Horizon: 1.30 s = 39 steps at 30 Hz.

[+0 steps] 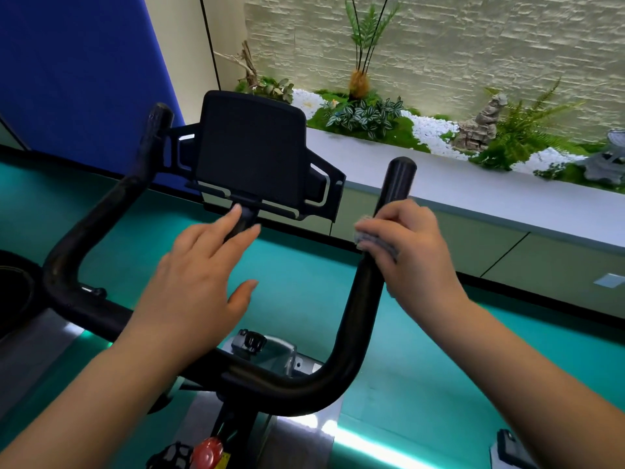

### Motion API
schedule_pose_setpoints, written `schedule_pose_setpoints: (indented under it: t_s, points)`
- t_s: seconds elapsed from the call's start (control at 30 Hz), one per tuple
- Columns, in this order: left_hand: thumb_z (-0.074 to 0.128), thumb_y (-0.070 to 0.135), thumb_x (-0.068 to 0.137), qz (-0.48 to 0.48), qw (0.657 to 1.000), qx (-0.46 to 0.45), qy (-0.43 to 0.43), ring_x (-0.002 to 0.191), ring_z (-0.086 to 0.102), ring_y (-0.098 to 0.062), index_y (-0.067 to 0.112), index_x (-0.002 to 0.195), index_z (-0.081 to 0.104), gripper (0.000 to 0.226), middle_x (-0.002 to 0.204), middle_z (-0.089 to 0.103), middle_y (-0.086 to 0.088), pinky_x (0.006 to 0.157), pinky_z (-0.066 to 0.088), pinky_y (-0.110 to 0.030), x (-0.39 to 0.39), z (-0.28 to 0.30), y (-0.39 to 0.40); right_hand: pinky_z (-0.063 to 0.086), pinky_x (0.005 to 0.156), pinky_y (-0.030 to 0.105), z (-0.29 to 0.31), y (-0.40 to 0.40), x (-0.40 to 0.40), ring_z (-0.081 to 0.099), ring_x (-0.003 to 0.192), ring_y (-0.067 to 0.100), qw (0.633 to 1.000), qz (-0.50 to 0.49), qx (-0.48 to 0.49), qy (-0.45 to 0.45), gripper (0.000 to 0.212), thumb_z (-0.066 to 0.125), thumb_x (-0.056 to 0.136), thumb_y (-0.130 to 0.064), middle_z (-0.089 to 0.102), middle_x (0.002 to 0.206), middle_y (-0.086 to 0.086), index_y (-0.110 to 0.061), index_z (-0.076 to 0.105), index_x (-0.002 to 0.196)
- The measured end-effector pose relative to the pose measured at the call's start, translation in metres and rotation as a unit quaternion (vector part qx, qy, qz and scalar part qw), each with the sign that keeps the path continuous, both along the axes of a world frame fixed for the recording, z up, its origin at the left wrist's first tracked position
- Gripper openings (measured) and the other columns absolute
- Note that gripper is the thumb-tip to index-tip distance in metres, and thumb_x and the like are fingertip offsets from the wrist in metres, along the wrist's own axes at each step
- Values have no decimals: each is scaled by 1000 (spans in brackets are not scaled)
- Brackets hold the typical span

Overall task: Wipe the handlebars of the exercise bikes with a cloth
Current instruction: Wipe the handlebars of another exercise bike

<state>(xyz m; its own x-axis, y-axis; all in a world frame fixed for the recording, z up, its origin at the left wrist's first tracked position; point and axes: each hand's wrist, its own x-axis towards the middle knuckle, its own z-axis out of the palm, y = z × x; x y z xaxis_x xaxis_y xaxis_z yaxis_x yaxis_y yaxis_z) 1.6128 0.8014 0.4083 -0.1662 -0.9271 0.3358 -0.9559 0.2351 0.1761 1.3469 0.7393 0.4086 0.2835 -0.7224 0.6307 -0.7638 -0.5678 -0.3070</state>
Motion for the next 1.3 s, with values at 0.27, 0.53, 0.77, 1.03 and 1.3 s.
schedule_pose_setpoints:
  t_s: [0.27, 0.53, 0.77, 1.03, 1.3]
  points:
    - [59, 48, 85, -39, 998, -21, -33, 145, 3, -25, 40, 150, 9, 82, 160, -4, 5, 114, 18, -47, -49, 42, -53, 47, 77, 37, 39, -47, -4, 55, 88, 35, 998, -52, -25, -5, 19, 70, 82, -11, 56, 94, 16, -3, 73, 98]
    - [56, 52, 86, -25, 998, -13, -61, 145, -1, -30, 39, 150, -1, 87, 159, -18, 4, 114, 17, -52, -54, 26, -67, 45, 70, 39, 19, -17, -2, 53, 81, 36, 999, 12, 10, 41, 14, 71, 79, -11, 57, 86, 14, -4, 74, 91]
    - [54, 56, 86, -24, 999, 7, -48, 145, -8, -26, 44, 147, -10, 89, 155, -27, 9, 115, 12, -52, -55, 27, -67, 44, 68, 39, 40, -40, 2, 51, 81, 38, 995, -58, -42, 68, 8, 72, 77, -5, 56, 86, 15, -4, 74, 85]
    - [57, 53, 85, -32, 998, 10, -52, 145, -8, -27, 44, 148, -9, 91, 156, -26, 9, 114, 15, -52, -53, 29, -66, 34, 76, 15, 8, 22, 6, 51, 89, 28, 992, -32, 125, 4, 12, 69, 84, -10, 51, 90, -2, -13, 75, 94]
    - [59, 44, 88, -64, 997, 17, -38, 146, -5, -26, 38, 150, 1, 86, 158, -19, 5, 115, 13, -50, -52, 30, -60, 37, 82, 6, -1, 70, 11, 52, 89, 5, 976, 18, 202, -79, 18, 70, 81, -19, 51, 92, -7, -22, 74, 98]
